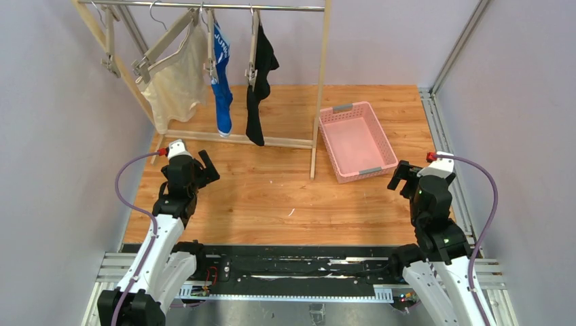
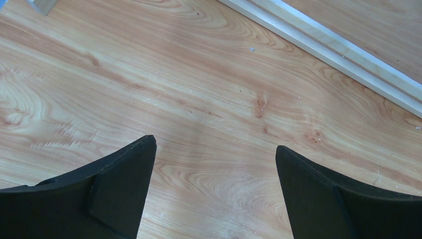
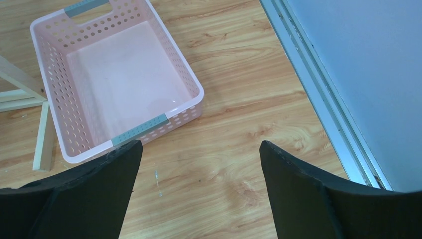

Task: Remove the underwear clipped to the hanger

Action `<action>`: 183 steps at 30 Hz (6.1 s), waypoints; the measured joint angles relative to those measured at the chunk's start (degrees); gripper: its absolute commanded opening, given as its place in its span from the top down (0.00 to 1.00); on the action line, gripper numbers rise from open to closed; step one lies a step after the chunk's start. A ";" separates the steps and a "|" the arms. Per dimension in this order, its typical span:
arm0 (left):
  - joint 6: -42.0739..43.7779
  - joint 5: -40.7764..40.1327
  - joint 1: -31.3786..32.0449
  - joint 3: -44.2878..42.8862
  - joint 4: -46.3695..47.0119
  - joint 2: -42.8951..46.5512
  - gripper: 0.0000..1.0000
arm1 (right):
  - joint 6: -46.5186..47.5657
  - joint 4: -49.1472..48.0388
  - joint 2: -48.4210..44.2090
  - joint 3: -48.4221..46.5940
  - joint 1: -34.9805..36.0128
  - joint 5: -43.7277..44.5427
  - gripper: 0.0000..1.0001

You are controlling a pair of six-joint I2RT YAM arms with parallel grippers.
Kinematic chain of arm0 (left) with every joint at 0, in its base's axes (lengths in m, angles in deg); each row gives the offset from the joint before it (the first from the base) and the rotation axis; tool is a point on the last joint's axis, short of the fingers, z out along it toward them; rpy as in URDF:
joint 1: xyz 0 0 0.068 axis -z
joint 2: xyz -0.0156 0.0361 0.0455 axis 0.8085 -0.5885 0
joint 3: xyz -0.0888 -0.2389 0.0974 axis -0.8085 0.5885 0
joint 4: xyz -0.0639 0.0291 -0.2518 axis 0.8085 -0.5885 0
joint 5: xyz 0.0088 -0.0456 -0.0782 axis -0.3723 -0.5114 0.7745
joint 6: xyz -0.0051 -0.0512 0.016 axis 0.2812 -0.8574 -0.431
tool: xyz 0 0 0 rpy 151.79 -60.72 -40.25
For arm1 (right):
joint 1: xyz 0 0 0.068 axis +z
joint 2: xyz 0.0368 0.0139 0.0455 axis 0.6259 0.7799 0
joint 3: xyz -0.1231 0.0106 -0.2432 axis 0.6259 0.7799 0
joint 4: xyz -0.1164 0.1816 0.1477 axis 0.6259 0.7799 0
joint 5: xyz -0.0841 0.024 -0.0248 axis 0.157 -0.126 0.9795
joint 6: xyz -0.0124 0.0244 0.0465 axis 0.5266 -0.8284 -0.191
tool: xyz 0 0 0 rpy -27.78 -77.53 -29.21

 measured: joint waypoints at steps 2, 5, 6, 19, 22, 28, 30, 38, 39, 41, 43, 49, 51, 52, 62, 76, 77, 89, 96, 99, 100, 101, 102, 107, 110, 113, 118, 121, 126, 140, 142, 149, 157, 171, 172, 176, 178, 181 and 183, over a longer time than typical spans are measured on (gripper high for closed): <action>0.00 -0.02 0.00 0.00 0.00 0.00 0.02 | -0.13 0.00 0.04 0.00 0.00 0.35 0.10; 0.00 -0.04 0.00 0.00 -0.02 0.00 0.02 | -0.33 0.00 0.04 0.00 0.00 0.66 0.10; 0.00 -0.09 0.00 0.00 -0.02 0.00 0.02 | -0.35 0.00 0.04 0.00 0.00 0.68 0.10; 0.00 -0.22 0.00 0.00 0.00 0.02 0.02 | -0.39 -0.09 -2.08 0.87 0.00 0.57 0.10; -0.02 -0.37 0.00 0.00 0.00 0.02 0.02 | -0.37 -0.09 -2.05 1.09 0.00 0.20 0.10; -0.26 -0.87 0.00 -0.26 -0.46 0.02 0.02 | -0.33 -0.09 -2.03 1.64 0.00 -1.51 0.10; -0.31 -1.20 0.00 -1.16 -1.53 0.11 0.02 | -0.31 -0.13 -2.05 1.81 0.00 -2.01 0.10; -0.02 -1.42 0.00 -10.25 -4.26 4.42 0.02 | 0.46 -0.74 -2.47 2.25 0.00 -4.96 0.09; 0.33 -1.22 0.00 -12.44 -4.79 4.79 0.02 | 0.52 -0.90 -2.40 2.25 0.00 -5.07 0.10; 1.22 -0.76 0.00 -16.52 -5.49 4.96 0.02 | 0.76 -1.09 -2.27 2.25 0.00 -5.53 0.10; 2.32 0.11 0.00 -20.15 -6.36 4.90 0.02 | 1.01 -1.33 -2.16 2.25 0.00 -5.86 0.09; 5.22 3.41 0.00 -29.20 -10.05 3.19 0.02 | 1.51 -1.51 -1.99 2.25 0.00 -6.49 0.09; 6.40 4.33 0.00 -33.40 -11.61 1.62 0.02 | 1.60 -1.66 -2.01 2.25 0.00 -6.73 0.09; 7.02 4.85 0.00 -35.50 -12.37 0.70 0.02 | 1.66 -1.79 -2.01 2.25 0.00 -6.99 0.09; 16.50 6.16 0.04 -69.79 -23.74 -19.32 0.02 | 2.34 -2.56 -2.03 2.25 0.00 -8.15 0.09; 25.97 1.20 -8.94 -83.80 -23.85 -27.76 0.02 | 2.99 -4.52 -1.99 2.23 0.02 -11.65 0.09; 25.66 1.86 -10.93 -85.29 -23.87 -28.81 0.02 | 3.02 -4.57 -1.81 2.23 0.02 -12.07 0.09; 26.29 7.06 -16.17 -86.79 -19.58 -34.47 0.02 | 2.97 -4.72 -0.98 2.23 0.09 -15.41 0.09; 26.97 12.11 -20.39 -86.58 -13.49 -37.77 0.01 | 2.97 -4.26 -0.98 2.23 0.09 -16.61 0.09; 27.65 15.67 -21.42 -85.94 -11.02 -38.40 0.01 | 2.97 -4.26 -0.98 2.23 0.09 -17.18 0.09; 27.78 16.76 -21.73 -85.92 -10.29 -38.62 0.01 | 2.95 -4.24 -0.98 2.25 0.09 -17.40 0.09; 27.78 18.14 -22.12 -85.88 -9.46 -38.86 0.00 | 2.95 -4.24 -0.98 2.25 0.09 -17.64 0.09; 27.76 19.26 -22.40 -85.79 -8.94 -39.04 0.00 | 2.95 -4.24 -0.96 2.25 0.09 -17.88 0.09; 27.28 24.96 -23.19 -84.43 -6.36 -39.15 0.01 | 2.95 -4.28 -0.13 2.25 0.09 -18.91 0.09; 26.82 28.98 -23.32 -83.58 -5.40 -39.12 0.02 | 2.95 -4.37 0.37 2.54 0.09 -19.39 0.09; 26.80 32.57 -23.37 -82.60 -4.76 -39.12 0.04 | 2.95 -4.31 0.59 2.95 0.09 -19.89 0.09; 26.82 36.81 -23.37 -81.42 -4.59 -39.15 0.21 | 2.95 -4.37 0.74 2.95 0.09 -20.22 0.09; 26.62 38.80 -23.39 -80.61 -4.15 -39.15 0.23 | 2.95 -4.42 0.74 2.97 0.09 -20.68 0.09; 26.62 40.83 -23.39 -79.76 -4.04 -39.52 0.24 | 2.95 -4.61 0.74 3.02 0.09 -21.24 0.09; 25.14 45.27 -23.43 -79.41 -2.67 -41.48 0.46 | 2.93 -4.81 0.28 3.80 0.09 -21.79 0.09; 24.92 45.97 -23.43 -79.34 -2.51 -41.72 0.48 | 2.93 -4.85 0.22 3.85 0.09 -22.08 0.09; 24.61 47.21 -23.43 -78.23 -1.86 -41.77 0.58 | 2.91 -6.08 -1.73 4.44 0.09 -22.84 0.09; 23.69 48.85 -23.43 -76.63 -0.96 -41.77 0.60 | 2.91 -6.58 -2.73 4.70 0.09 -23.58 0.09; 20.79 51.43 -23.43 -75.06 2.29 -41.86 0.57 | 2.91 -6.93 -2.71 4.83 0.09 -24.41 0.09; 20.72 51.52 -23.43 -74.90 2.43 -41.86 0.57 | 2.91 -6.95 -2.71 4.83 0.09 -24.50 0.09; 20.39 51.56 -23.43 -73.85 3.26 -41.86 0.57 | 2.93 -6.97 -2.71 4.83 0.09 -24.74 0.09; 20.22 51.58 -23.43 -73.48 3.34 -41.86 0.54 | 2.93 -6.97 -2.71 4.83 0.09 -25.05 0.09; 19.93 51.63 -23.43 -73.18 3.61 -42.01 0.55 | 2.93 -6.99 -2.71 4.83 0.09 -25.31 0.09; 19.69 51.67 -23.43 -72.89 3.98 -42.05 0.61 | 2.93 -6.99 -2.71 4.85 0.09 -25.49 0.09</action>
